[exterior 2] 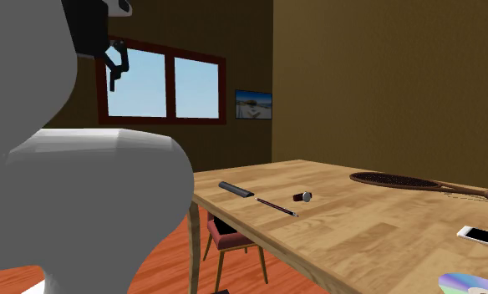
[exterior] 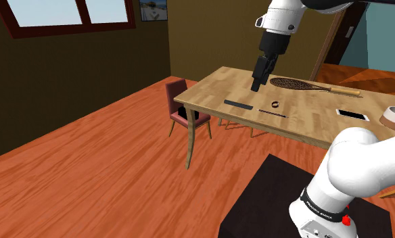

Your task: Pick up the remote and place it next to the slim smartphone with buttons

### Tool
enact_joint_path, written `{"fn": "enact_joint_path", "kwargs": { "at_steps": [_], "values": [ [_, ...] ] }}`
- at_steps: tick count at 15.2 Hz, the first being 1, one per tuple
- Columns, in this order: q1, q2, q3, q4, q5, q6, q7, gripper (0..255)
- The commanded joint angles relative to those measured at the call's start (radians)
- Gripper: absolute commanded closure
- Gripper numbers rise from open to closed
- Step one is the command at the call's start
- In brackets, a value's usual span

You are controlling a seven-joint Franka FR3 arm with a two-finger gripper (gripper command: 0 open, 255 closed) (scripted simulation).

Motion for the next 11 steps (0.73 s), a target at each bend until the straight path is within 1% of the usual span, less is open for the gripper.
{"fn": "enact_joint_path", "kwargs": {
  "at_steps": [1,6,11],
  "values": [
    [0.000,0.000,0.000,0.000,0.000,0.000,0.000,0],
    [-0.026,0.082,-0.086,-0.029,-0.053,0.093,-0.102,0],
    [-0.049,0.193,-0.172,-0.027,-0.094,0.187,-0.201,0]
  ]
}}
